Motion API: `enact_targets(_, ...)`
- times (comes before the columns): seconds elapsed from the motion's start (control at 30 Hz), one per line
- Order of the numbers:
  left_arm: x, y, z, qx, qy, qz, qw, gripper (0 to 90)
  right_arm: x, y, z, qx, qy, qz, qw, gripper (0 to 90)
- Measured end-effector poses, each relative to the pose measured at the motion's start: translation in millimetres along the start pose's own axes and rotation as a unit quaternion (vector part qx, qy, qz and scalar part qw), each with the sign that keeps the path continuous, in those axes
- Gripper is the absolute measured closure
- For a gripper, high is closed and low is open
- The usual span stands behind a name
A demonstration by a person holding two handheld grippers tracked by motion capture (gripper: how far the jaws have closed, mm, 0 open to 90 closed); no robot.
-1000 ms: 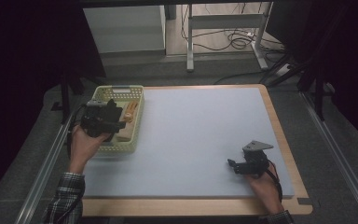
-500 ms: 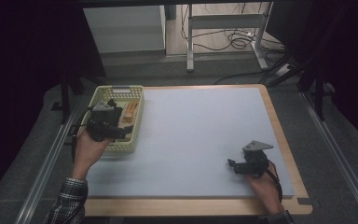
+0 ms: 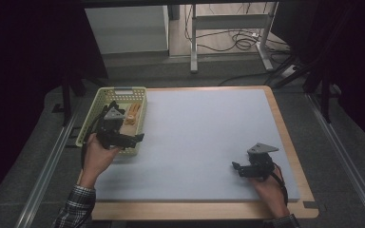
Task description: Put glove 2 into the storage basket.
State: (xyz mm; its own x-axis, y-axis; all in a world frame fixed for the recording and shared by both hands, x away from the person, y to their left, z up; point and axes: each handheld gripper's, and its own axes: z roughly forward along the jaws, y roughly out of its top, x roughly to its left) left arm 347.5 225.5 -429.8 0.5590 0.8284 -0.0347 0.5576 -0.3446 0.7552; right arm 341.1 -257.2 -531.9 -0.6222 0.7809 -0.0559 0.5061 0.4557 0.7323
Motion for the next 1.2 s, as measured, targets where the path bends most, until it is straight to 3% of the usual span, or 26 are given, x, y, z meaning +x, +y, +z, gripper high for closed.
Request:
enact_targets(0.47, -31.3, 0.3, 17.8, -0.014, -0.031, 0.022, 0.9992, 0.8, 0.1, 0.0, 0.0, 0.000, 0.000, 0.000, 1.0000, 18.3)
enact_targets(1.0, -63.1, -0.4, 39.8, -0.007, -0.050, 0.050, 0.9975, 0.8, 0.1, 0.0, 0.0, 0.000, 0.000, 0.001, 1.0000, 18.3)
enact_targets(1.2, -74.7, -1.1, 48.3, -0.013, -0.067, 0.052, 0.9963, 0.8, 0.0, 0.0, 0.0, 0.000, 0.000, 0.001, 1.0000, 18.3)
